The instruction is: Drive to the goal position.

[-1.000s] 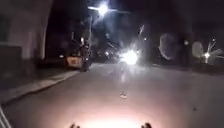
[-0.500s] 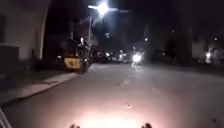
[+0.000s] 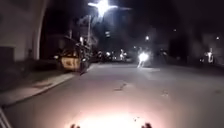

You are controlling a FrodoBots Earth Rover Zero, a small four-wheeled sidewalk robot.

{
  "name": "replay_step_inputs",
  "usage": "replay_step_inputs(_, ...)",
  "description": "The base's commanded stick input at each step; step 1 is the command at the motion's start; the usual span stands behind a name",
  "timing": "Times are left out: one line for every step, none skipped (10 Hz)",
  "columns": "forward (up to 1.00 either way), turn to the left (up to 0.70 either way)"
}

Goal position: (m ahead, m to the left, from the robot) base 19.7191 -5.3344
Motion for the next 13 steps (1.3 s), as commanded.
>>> replay_step_inputs(0.7, 0.0)
replay_step_inputs(0.7, 0.0)
replay_step_inputs(0.7, 0.0)
replay_step_inputs(0.7, 0.0)
replay_step_inputs(0.7, 0.0)
replay_step_inputs(0.7, 0.0)
replay_step_inputs(0.7, 0.0)
replay_step_inputs(0.7, 0.0)
replay_step_inputs(0.7, 0.0)
replay_step_inputs(0.7, 0.0)
replay_step_inputs(0.7, 0.0)
replay_step_inputs(0.7, 0.0)
replay_step_inputs(0.7, 0.0)
